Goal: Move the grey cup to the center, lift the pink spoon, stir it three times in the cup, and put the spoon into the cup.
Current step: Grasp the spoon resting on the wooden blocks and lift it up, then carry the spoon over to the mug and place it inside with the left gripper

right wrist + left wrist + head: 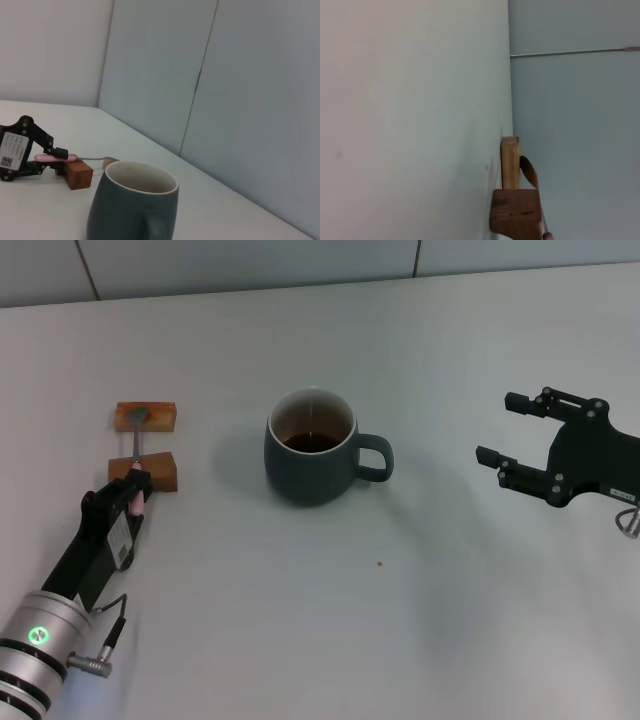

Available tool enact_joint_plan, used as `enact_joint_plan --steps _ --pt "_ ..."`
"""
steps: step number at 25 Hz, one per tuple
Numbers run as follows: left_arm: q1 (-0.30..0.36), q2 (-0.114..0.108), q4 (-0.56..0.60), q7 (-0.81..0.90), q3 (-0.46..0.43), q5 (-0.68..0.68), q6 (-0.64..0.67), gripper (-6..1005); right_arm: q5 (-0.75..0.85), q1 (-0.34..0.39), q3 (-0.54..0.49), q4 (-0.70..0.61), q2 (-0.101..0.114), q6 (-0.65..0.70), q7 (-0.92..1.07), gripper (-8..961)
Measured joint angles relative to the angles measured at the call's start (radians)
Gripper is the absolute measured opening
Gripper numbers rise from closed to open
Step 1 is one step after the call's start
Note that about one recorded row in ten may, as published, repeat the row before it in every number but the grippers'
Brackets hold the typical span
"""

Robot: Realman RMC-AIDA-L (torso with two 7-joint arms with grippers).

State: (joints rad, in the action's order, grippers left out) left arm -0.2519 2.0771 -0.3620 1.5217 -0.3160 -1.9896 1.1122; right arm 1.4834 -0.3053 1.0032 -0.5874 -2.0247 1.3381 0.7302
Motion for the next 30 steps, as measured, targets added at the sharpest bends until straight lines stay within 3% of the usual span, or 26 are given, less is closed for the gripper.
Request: enact_joint_plan --steps 21,30 --pt "-0.006 -0.012 0.014 0.008 0.009 -0.044 0.07 135 0.0 -0.009 0.0 0.004 -0.006 -0.023 -0.002 682" --pt "-0.078 -0.017 0.127 0.031 0.009 -0.167 0.195 135 0.0 -0.008 0.0 0.004 -0.014 -0.038 -0.008 682"
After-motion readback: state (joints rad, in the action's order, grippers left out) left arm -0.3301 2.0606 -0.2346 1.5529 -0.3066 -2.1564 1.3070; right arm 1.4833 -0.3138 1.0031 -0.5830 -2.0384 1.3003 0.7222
